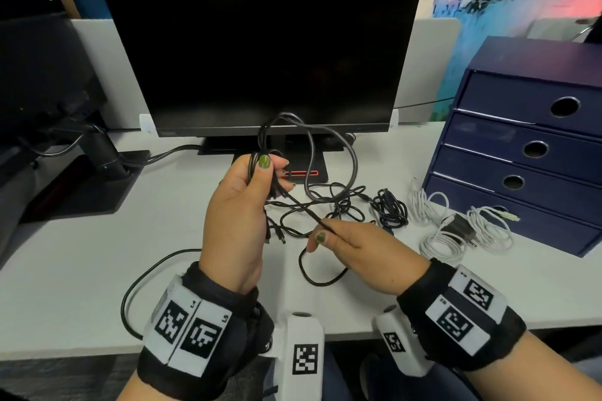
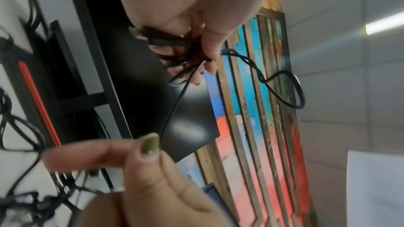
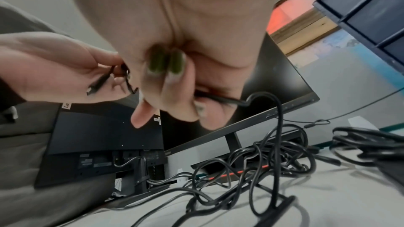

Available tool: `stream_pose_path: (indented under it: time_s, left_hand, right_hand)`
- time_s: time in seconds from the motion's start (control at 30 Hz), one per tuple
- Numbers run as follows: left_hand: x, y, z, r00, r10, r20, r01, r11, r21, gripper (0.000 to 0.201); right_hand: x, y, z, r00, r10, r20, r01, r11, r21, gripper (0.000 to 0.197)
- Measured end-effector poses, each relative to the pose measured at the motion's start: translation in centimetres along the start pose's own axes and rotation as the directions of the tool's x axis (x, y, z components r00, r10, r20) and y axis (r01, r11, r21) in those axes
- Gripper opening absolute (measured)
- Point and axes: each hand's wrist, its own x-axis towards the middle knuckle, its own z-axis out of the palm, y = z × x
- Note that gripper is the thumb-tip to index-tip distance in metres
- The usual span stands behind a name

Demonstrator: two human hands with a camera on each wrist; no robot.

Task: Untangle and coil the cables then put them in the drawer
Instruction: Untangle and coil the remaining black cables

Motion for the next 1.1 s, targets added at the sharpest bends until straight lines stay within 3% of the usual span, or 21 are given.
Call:
stream_pose_path:
  time_s: [0.1,0.17,0.23,0.3,0.4,0.5,0.63,0.73,0.93,1.0,1.1]
  left_hand:
    - [0.3,-0.5,-0.5,0.985,0.161,-0.064,-0.14,0.957,0.253,0.021]
    - [0.6,-0.9,-1.0,0.972,0.231,-0.049,-0.194,0.9,0.391,0.021]
    - [0.8,-1.1,-1.1,0.976,0.216,-0.026,-0.184,0.884,0.431,0.023]
    - [0.8,-1.3,-1.0,0.985,0.172,-0.003,-0.153,0.884,0.442,0.024]
    - [0.7,-1.6,-0.8,0.989,0.14,0.048,-0.145,0.843,0.519,0.024]
    - [0.7,-1.7,-0.7,0.985,0.133,0.111,-0.172,0.819,0.547,0.027]
    - [0.7,-1.3,-0.9,0.978,0.106,0.177,-0.186,0.823,0.536,0.03]
    - [0.8,-0.6,-1.5,0.963,0.088,0.256,-0.214,0.825,0.523,0.029]
    - [0.5,0.0,-1.6,0.868,0.024,0.495,-0.331,0.772,0.543,0.021]
    - [0.2,-0.3,-1.2,0.844,0.007,0.536,-0.357,0.753,0.553,0.021]
    - [0.0,-0.7,-0.8,0.867,0.019,0.498,-0.325,0.779,0.536,0.024]
  right_hand:
    - [-0.5,-0.3,0.3,0.998,-0.048,0.031,0.043,0.987,0.157,0.031]
    - [-0.7,-0.2,0.4,0.992,-0.1,-0.074,0.118,0.94,0.319,0.038]
    - [-0.7,0.0,0.1,0.969,-0.11,-0.22,0.202,0.869,0.451,0.044]
    - [-0.6,0.0,-0.9,0.925,-0.094,-0.369,0.288,0.806,0.516,0.044]
    - [-0.4,0.0,-2.9,0.826,0.047,-0.562,0.359,0.724,0.588,0.044]
    - [-0.1,0.6,-4.5,0.736,0.173,-0.655,0.369,0.709,0.601,0.041]
    - [0.2,1.6,-5.4,0.646,0.243,-0.723,0.385,0.715,0.584,0.039]
    - [0.0,2.0,-5.8,0.635,0.286,-0.718,0.352,0.72,0.598,0.039]
    - [0.2,1.7,-5.3,0.647,0.369,-0.667,0.211,0.754,0.622,0.036]
    - [0.4,1.6,-4.9,0.66,0.355,-0.662,0.139,0.809,0.572,0.033]
    - [0.9,2.0,-4.1,0.699,0.238,-0.675,0.024,0.935,0.355,0.024]
